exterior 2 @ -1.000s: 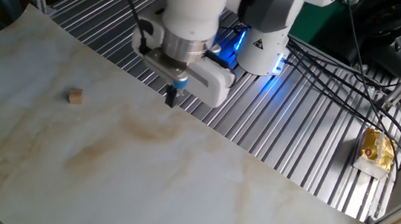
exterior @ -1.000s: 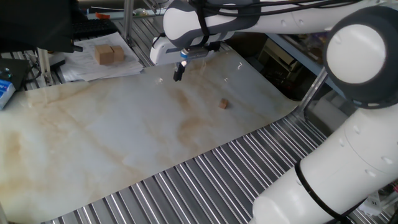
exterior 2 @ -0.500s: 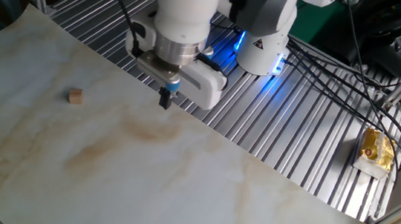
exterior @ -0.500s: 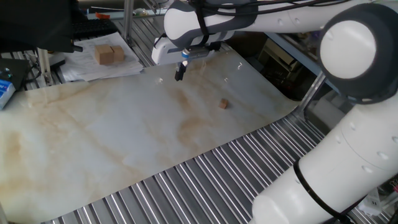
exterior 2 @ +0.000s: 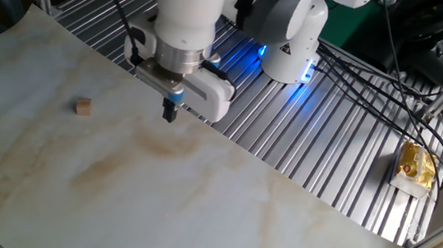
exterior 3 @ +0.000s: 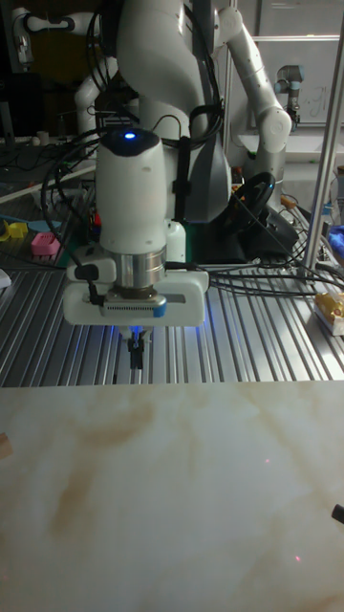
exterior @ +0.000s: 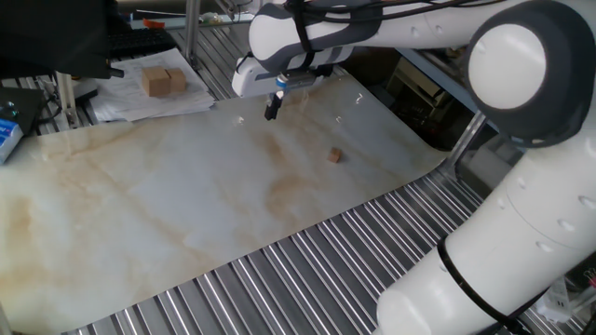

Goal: Pick up the small block on the left and move it to the right

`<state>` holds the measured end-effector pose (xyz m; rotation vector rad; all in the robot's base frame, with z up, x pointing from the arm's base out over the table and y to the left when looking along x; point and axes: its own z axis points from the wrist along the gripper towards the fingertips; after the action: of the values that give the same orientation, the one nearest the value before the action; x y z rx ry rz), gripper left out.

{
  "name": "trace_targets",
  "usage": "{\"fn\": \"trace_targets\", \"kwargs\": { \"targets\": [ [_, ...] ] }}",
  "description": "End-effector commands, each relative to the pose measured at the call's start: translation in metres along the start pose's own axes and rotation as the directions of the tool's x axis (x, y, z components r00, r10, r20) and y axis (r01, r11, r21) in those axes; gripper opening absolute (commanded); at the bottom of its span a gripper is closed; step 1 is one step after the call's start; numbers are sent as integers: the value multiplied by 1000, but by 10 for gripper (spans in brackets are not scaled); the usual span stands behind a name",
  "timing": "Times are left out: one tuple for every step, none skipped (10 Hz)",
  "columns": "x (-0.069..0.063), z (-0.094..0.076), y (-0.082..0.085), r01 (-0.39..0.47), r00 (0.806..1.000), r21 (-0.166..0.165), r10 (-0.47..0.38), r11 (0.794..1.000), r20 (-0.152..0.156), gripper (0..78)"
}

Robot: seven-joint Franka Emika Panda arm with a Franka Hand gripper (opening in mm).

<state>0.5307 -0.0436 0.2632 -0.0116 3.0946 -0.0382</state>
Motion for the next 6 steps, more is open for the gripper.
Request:
{"fn": "trace_targets", "kwargs": {
  "targets": [
    [-6, 3, -16, 3, 1000, -7, -3, 1000, 8, 0],
    [-7, 5, -20, 0, 1000, -8, 0, 1000, 11, 0],
    [-8, 6, -24, 0, 1000, -10, 0, 1000, 13, 0],
    [-10, 9, -32, -20, 1000, -7, 20, 1000, 11, 0],
    [-11, 11, -37, -18, 1000, -6, 18, 1000, 13, 0],
    [-12, 12, -43, -5, 1000, -5, 5, 1000, 14, 0]
  ]
}}
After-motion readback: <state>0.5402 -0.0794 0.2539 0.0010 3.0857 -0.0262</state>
